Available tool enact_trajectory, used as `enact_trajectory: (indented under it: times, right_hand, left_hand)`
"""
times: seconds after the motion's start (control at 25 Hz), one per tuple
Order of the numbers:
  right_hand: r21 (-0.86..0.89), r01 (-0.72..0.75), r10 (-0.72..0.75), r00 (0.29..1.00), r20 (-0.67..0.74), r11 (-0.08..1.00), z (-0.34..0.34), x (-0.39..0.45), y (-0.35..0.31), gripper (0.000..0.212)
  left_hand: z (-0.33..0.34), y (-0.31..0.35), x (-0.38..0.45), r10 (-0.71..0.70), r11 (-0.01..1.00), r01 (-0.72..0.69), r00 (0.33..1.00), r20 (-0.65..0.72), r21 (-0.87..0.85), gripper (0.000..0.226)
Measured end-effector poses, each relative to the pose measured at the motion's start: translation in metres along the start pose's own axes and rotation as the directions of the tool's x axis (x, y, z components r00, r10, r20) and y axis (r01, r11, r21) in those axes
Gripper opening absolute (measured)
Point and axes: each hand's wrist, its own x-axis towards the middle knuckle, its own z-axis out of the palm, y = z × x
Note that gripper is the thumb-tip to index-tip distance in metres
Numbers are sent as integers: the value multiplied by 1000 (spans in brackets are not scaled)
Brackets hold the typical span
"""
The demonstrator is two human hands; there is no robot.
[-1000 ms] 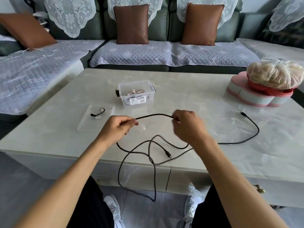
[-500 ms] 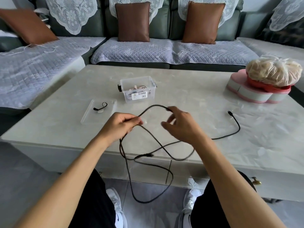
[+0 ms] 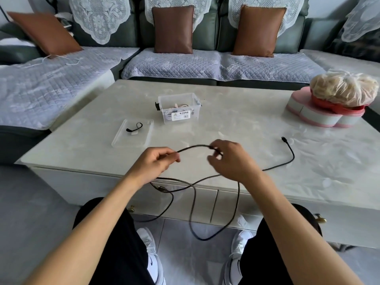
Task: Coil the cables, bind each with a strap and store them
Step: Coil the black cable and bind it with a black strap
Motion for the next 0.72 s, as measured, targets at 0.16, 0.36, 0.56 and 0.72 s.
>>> enact_trajectory:
  times: [0.16, 0.36, 0.56, 0.72]
  right_hand:
    - [188, 214, -216, 976, -7, 959, 5, -2, -32, 15]
    - [197, -244, 248, 969, 3, 950, -16, -4, 11, 18]
    - [258, 36, -86, 979, 187, 966, 8, -8, -27, 16]
    - [314, 26, -71, 988, 134, 949, 4, -4, -13, 18]
  left_hand:
    - [15, 18, -1, 87, 995, -90, 994, 70, 41, 19]
    - [-17, -26, -12, -36, 992, 47, 995, -93, 113, 22]
    - [13, 4, -6, 101, 992, -103, 995, 28, 73, 16]
    - [-2, -10, -4, 51, 999, -51, 999, 9, 17, 20]
